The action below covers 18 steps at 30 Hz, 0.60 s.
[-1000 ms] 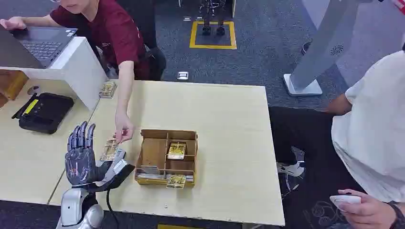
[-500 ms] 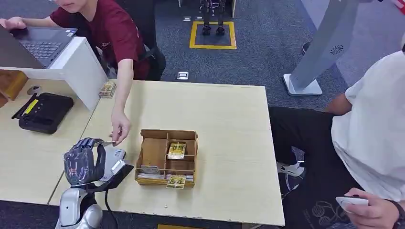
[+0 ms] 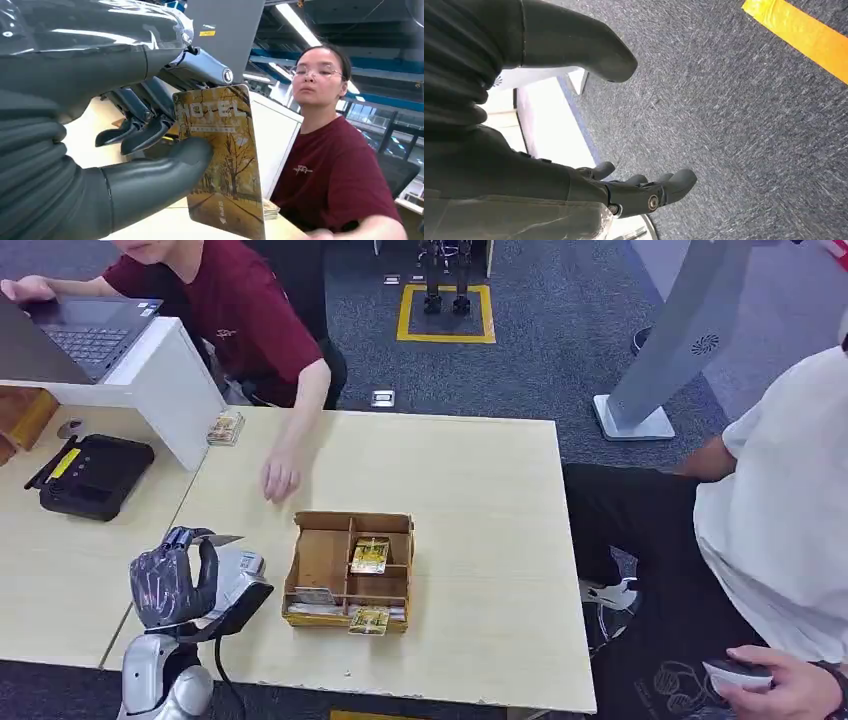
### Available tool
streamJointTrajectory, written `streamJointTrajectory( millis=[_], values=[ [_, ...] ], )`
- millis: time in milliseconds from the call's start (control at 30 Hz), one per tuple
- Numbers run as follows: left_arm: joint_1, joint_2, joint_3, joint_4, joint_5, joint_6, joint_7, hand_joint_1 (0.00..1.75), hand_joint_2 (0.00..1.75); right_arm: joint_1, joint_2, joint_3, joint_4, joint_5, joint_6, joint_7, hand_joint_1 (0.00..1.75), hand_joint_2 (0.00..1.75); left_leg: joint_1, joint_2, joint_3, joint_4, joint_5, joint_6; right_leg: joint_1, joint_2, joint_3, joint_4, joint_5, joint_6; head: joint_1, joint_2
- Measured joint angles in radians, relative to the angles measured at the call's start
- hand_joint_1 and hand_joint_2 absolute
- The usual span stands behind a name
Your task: Pass the card to the sensor for recognition and then transmit it.
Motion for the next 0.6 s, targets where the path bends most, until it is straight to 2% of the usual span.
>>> streamJointTrajectory(
  millis=[167,367,400,600],
  values=[
    [0.0,-0.002,0.0,-0.001,0.02,-0.011,0.0,1.75,1.75,0.0,0.0,0.0,0.0,0.0,0.0,0.0,0.0,1.75,0.0,0.0,0.0,0.0,0.0,0.0,0.0,0.0,0.0,0.0,0.0,0.0,0.0,0.0],
    [-0.001,-0.018,0.005,-0.002,0.231,-0.141,-0.003,1.75,1.75,0.0,0.0,-0.002,0.0,0.0,-0.002,0.009,0.0,1.75,0.0,0.0,0.0,0.0,0.0,0.0,0.0,0.0,0.0,0.0,0.0,0.0,0.0,0.0],
    [-0.001,-0.022,0.005,-0.004,0.242,-0.146,-0.005,1.75,1.75,0.0,0.0,-0.002,0.0,0.0,-0.002,0.009,0.0,1.75,0.0,0.0,0.0,0.0,0.0,0.0,0.0,0.0,0.0,0.0,0.0,0.0,0.0,0.0],
    [-0.002,-0.025,0.006,-0.003,0.072,-0.074,0.002,1.75,1.75,0.0,0.0,-0.002,0.0,0.008,-0.001,0.008,0.0,1.75,0.0,0.0,0.0,0.0,0.0,0.0,0.0,0.0,0.0,0.0,0.0,0.0,0.0,0.0]
  ],
)
